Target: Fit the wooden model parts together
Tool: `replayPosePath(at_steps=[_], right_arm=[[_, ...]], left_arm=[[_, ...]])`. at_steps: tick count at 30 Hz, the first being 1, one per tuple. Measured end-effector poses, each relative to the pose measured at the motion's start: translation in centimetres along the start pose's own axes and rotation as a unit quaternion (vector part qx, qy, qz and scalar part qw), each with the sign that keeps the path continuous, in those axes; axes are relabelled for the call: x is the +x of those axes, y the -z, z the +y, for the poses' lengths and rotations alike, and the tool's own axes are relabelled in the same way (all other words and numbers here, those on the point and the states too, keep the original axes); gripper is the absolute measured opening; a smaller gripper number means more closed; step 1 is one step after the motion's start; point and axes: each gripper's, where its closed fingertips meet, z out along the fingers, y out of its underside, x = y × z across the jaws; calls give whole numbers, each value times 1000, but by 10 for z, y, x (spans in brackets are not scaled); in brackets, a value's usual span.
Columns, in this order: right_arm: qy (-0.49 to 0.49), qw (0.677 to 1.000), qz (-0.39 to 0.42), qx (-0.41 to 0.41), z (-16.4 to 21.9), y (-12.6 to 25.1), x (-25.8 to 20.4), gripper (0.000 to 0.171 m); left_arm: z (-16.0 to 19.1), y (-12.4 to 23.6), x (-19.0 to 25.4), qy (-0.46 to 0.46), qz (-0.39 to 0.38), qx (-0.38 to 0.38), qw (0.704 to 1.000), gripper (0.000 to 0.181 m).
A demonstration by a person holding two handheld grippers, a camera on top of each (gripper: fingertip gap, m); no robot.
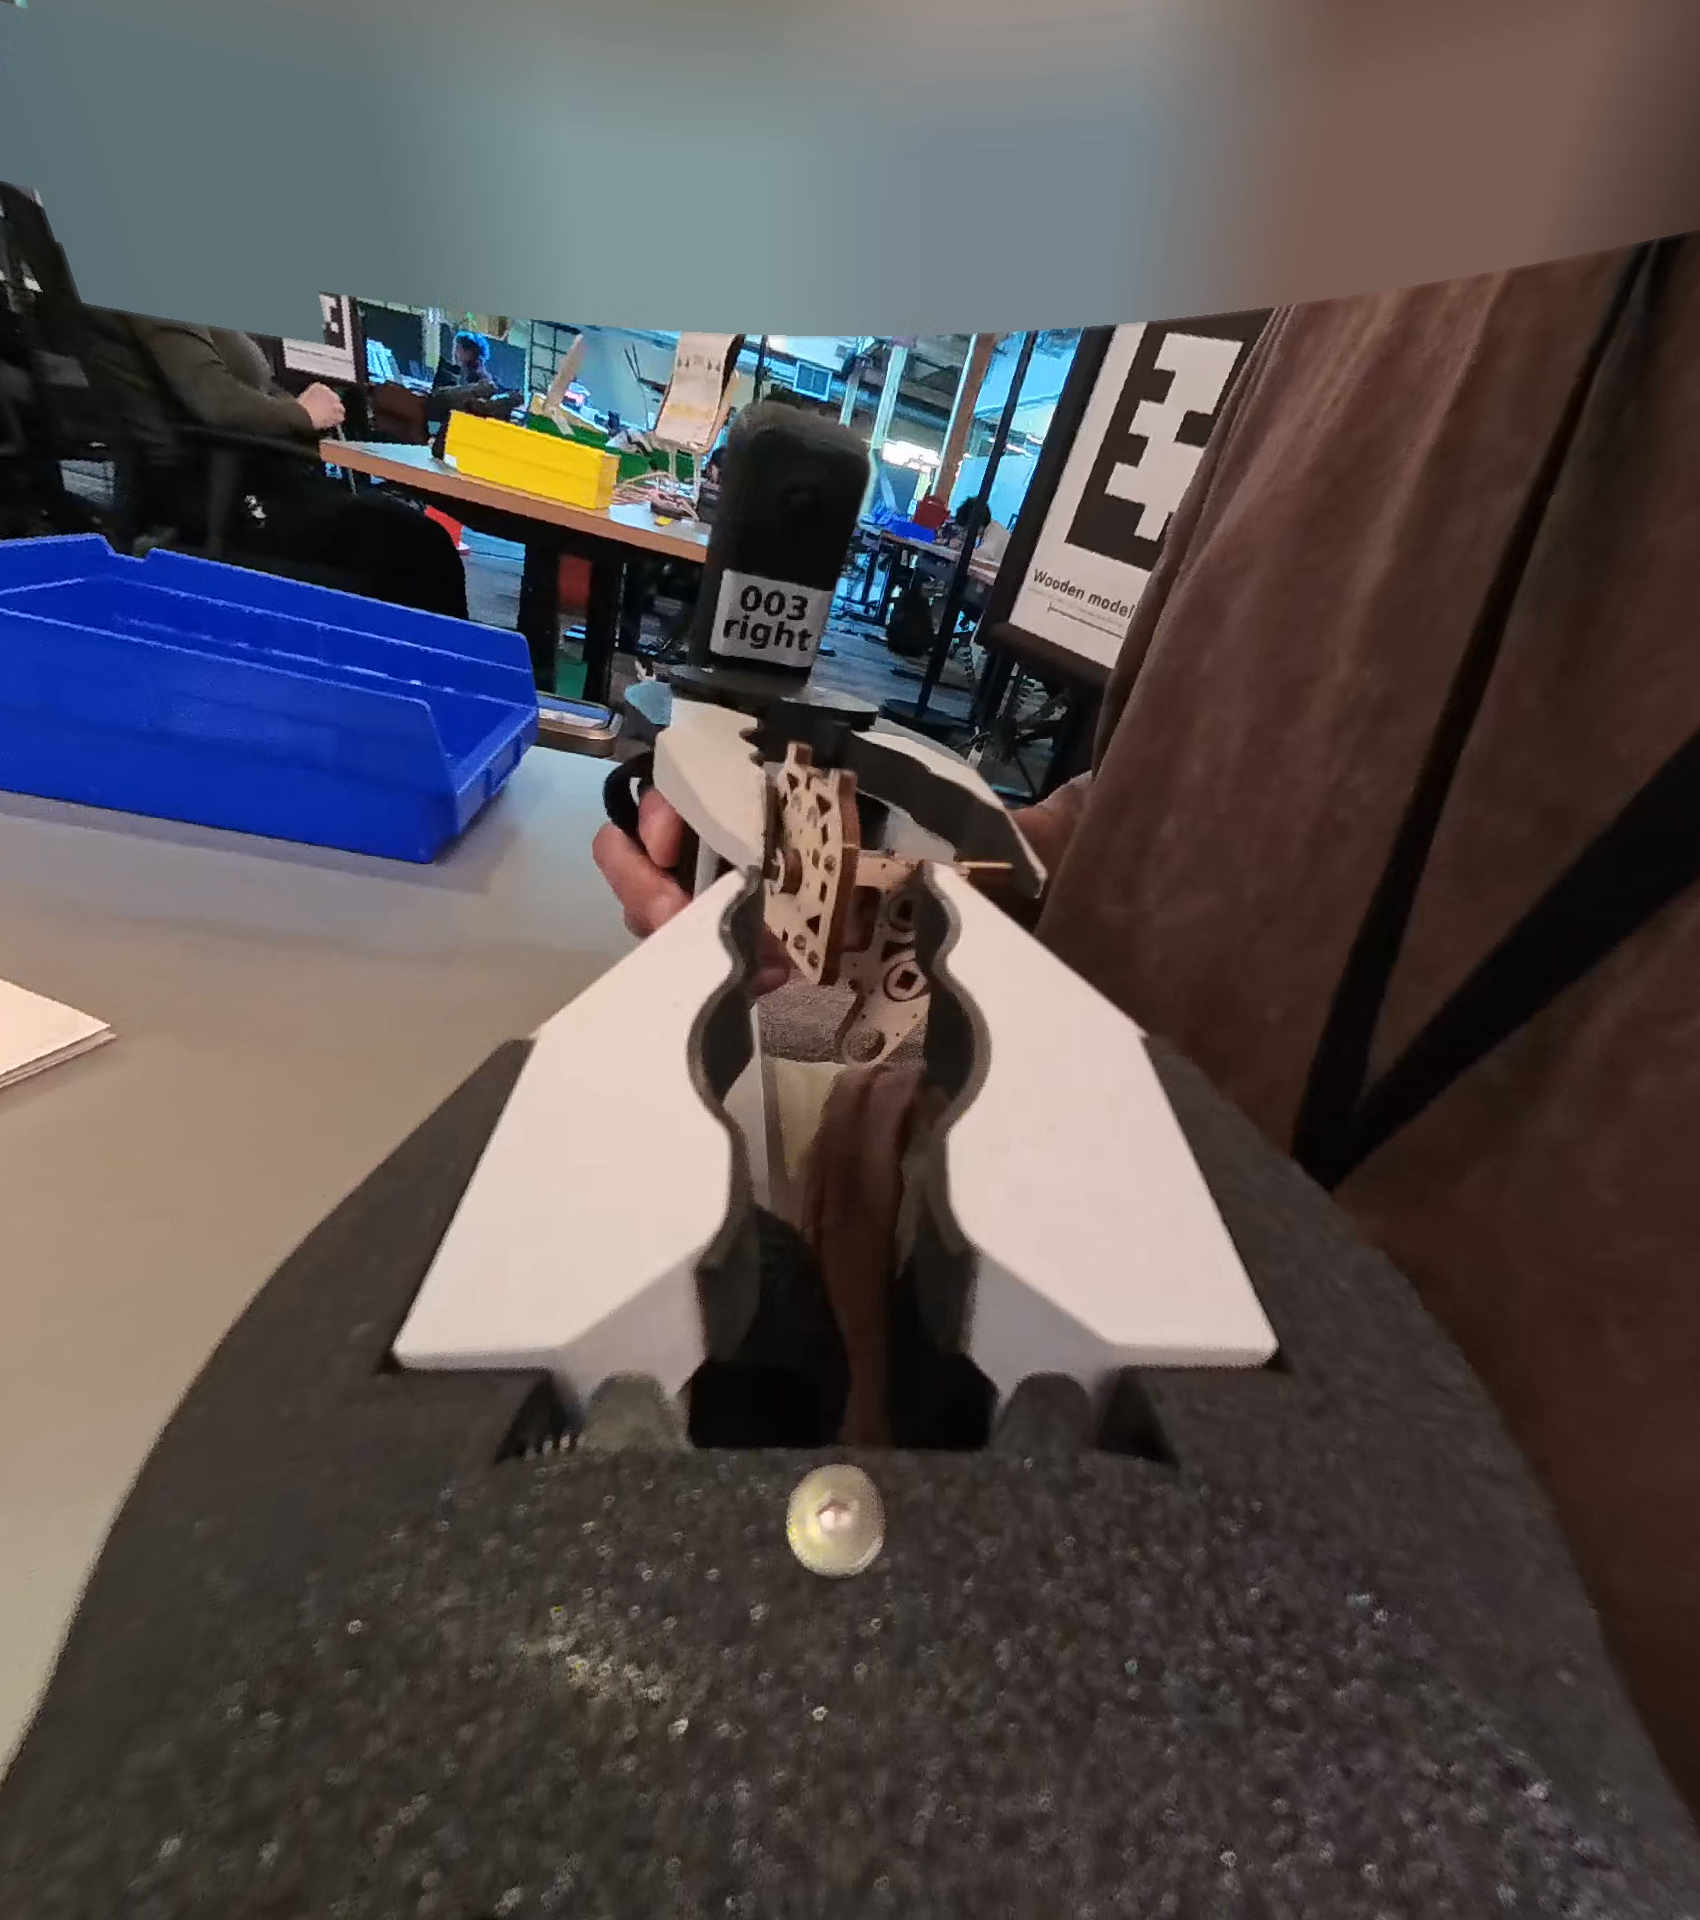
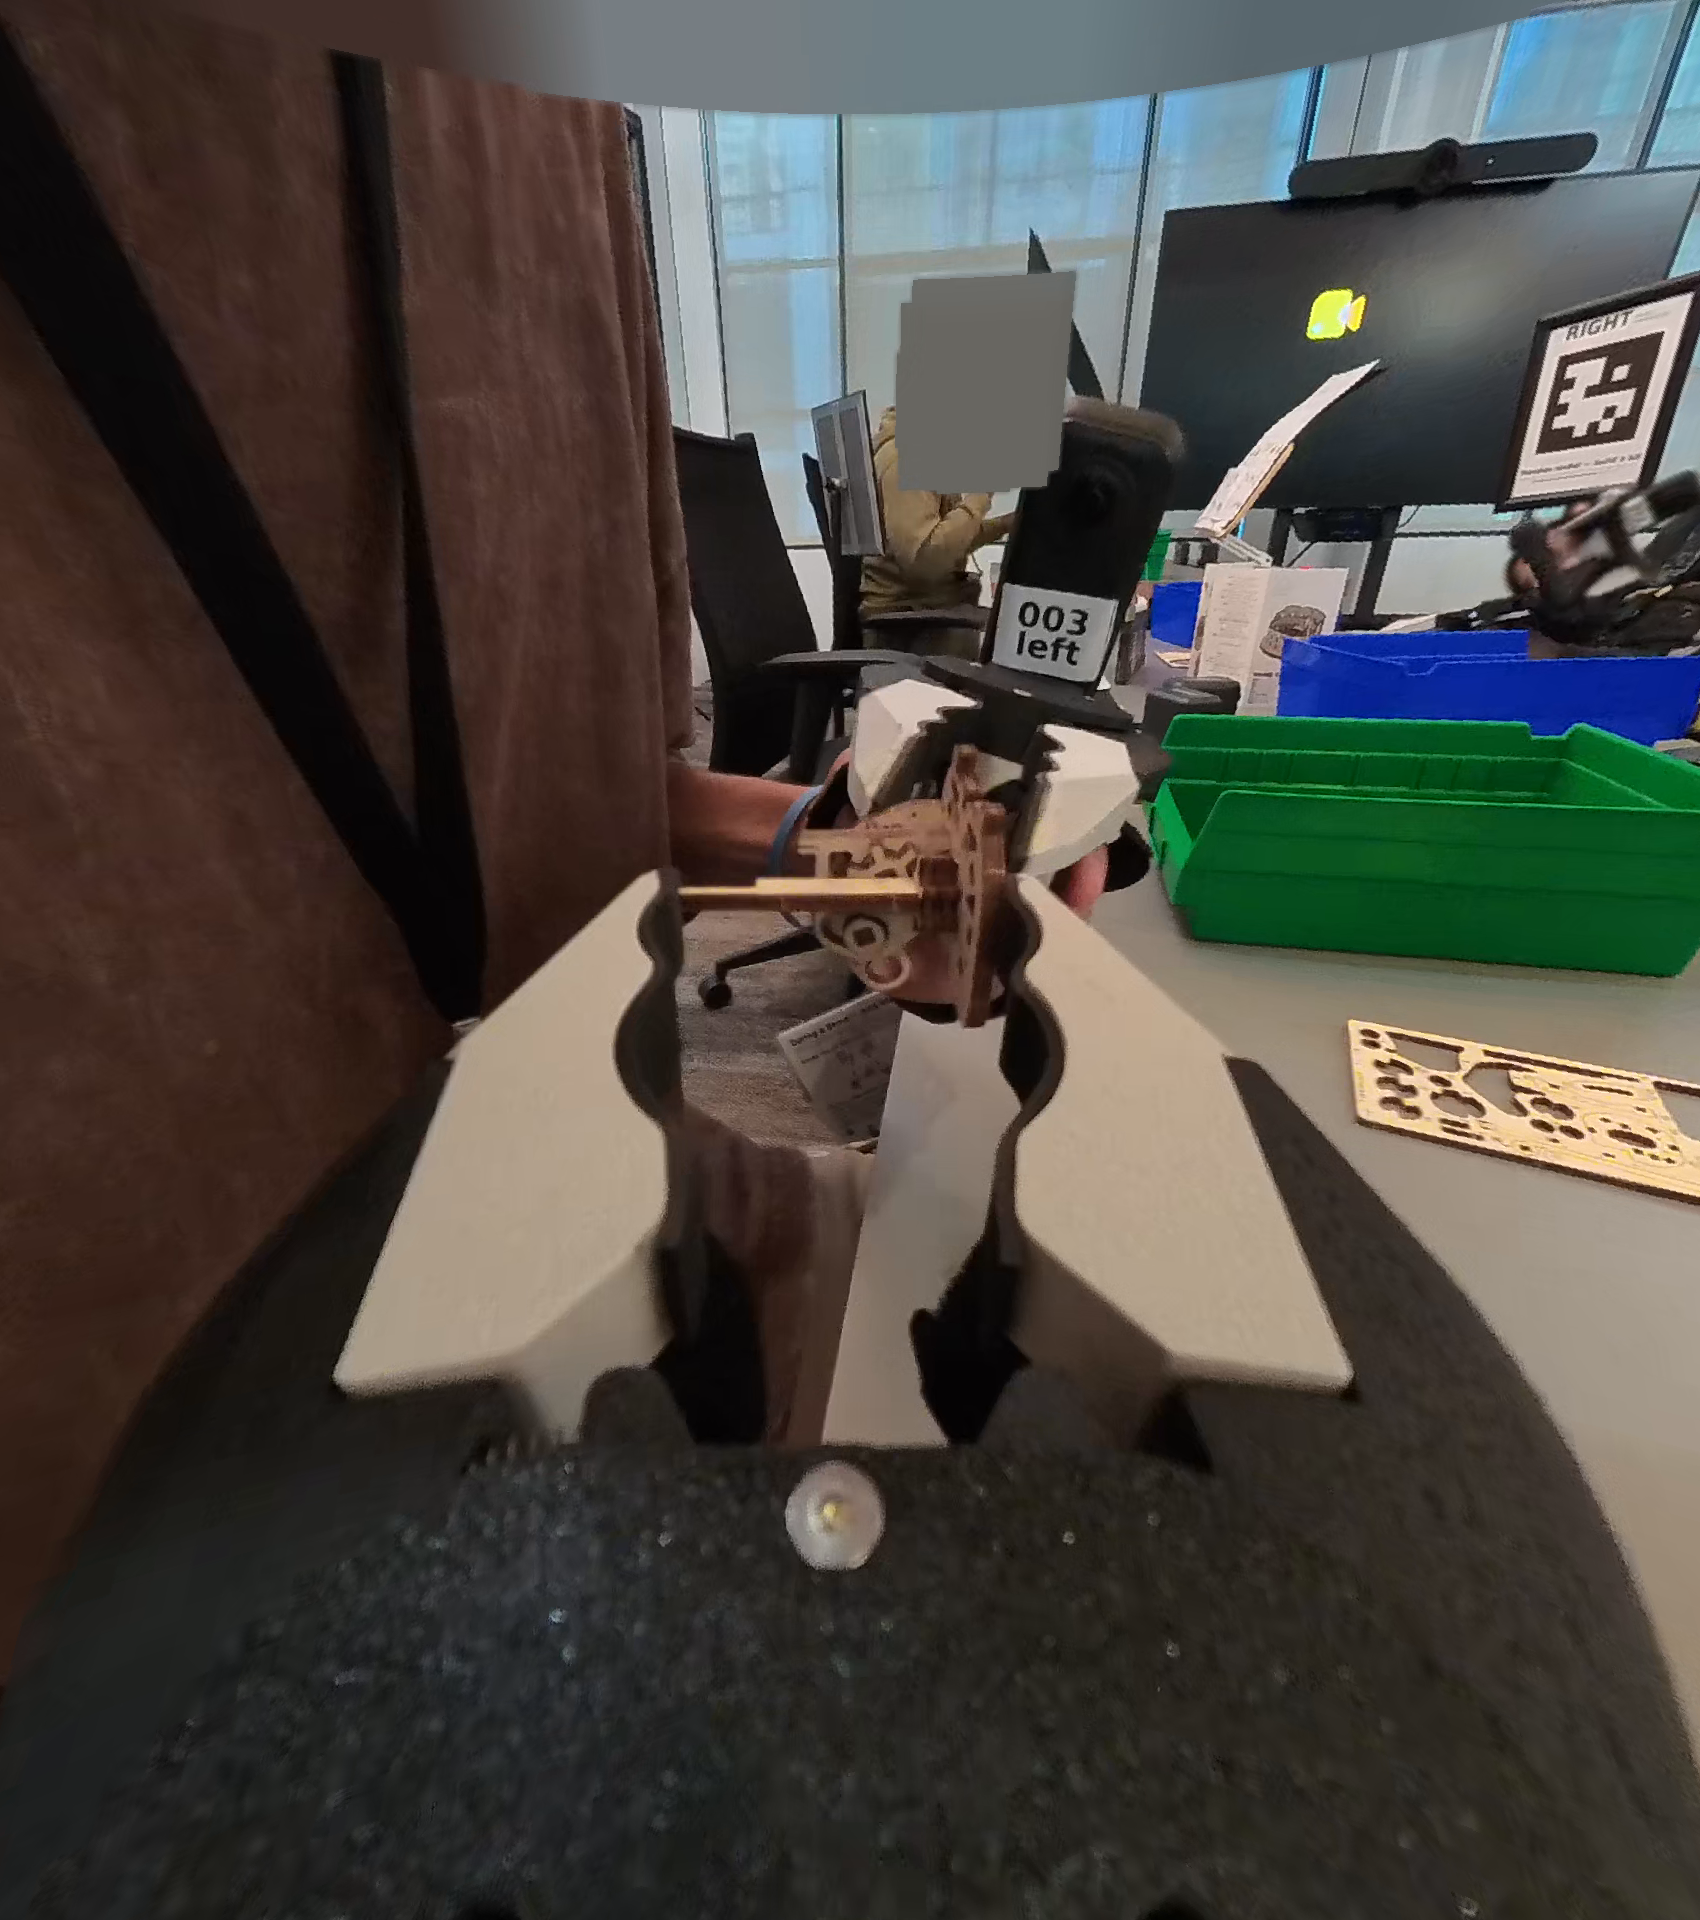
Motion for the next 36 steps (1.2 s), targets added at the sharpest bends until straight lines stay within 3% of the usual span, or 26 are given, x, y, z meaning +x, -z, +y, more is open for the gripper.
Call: replayPosePath(at_steps=[5, 9, 24, 36], right_arm=[[-11, 1000, -1, -7, 3, -1, 2, 60], [-9, 1000, 9, -17, 7, -1, 6, 61], [7, 998, 42, -50, 16, 0, 15, 61], [2, 997, 50, -66, 22, 1, 19, 60]], left_arm=[[2, 7, -7, 15, -9, -9, 1000, 47], [16, -6, 1, -15, -15, -60, 998, 64], [26, -11, -14, -97, -101, -110, 984, 36], [32, -11, -20, -95, -125, -127, 979, 35]])
